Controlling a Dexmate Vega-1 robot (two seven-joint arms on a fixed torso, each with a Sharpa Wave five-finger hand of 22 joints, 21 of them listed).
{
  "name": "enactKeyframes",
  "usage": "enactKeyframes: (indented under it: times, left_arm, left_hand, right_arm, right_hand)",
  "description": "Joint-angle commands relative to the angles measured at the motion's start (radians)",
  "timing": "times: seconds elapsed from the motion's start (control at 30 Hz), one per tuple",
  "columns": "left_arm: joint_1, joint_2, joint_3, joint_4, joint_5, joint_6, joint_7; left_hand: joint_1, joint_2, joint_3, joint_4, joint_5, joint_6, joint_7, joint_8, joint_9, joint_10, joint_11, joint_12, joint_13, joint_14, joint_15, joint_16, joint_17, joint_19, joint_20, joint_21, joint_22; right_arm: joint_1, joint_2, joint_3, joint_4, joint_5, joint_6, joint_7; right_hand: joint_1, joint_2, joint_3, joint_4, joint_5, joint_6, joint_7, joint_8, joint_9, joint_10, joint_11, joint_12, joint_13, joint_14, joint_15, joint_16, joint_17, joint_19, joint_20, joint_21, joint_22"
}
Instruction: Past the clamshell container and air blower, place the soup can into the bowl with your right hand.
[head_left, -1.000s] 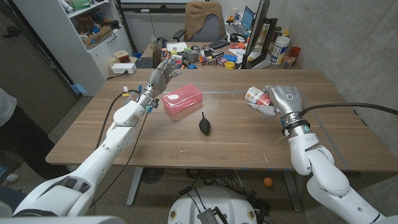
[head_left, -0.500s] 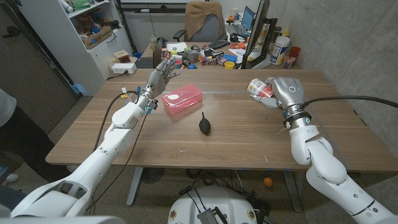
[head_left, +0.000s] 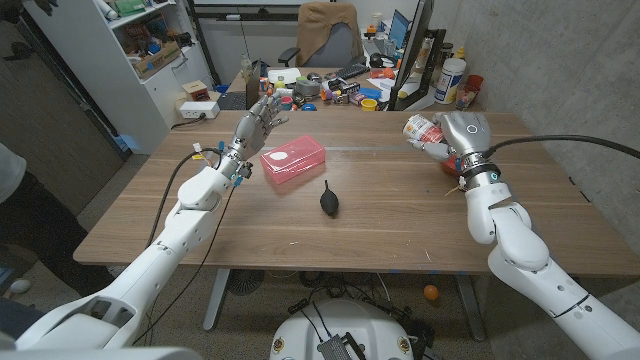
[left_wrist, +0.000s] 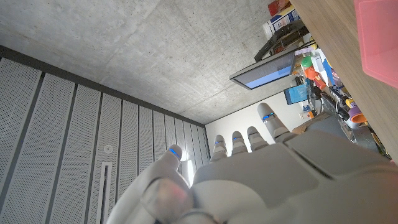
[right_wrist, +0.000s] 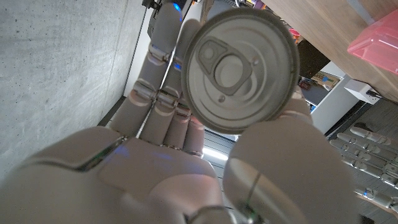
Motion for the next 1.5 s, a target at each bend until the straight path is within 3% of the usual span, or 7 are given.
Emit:
enactKeyframes:
  times: [0.03,1.5]
  left_arm:
    - [0.015,0.012,-0.003,-0.017,-0.003,-0.008,0.007]
    - [0.062,0.045,-0.025,-0.058,-0.014,-0.018,0.036]
  left_hand:
    - [-0.001,0.017,-0.003,-0.001,0.006,-0.005,-0.001,0.000,0.001,-0.003,0.001,-0.002,0.002,-0.008,0.001,0.001,-0.001,-0.132,0.006,-0.004,0.003]
    - [0.000,0.017,-0.012,-0.002,0.009,-0.004,-0.002,-0.001,0.001,-0.008,0.005,-0.004,0.002,-0.011,0.002,-0.001,-0.001,-0.130,0.007,-0.013,0.003]
  right_arm:
    - [0.101,-0.009,-0.029,0.065,0.023,-0.042,0.046]
    - [0.354,-0.039,-0.128,0.308,0.145,-0.286,0.166]
  right_hand:
    - [0.358,0.348,-0.004,-0.003,-0.006,0.109,-0.100,0.004,0.003,0.071,-0.064,0.000,0.003,0.087,-0.081,0.010,0.001,0.009,-0.007,0.007,-0.002]
    - [0.365,0.350,-0.013,0.007,-0.021,0.115,-0.102,-0.004,0.005,0.079,-0.065,-0.014,0.010,0.086,-0.081,0.012,0.001,0.002,-0.007,0.029,-0.017]
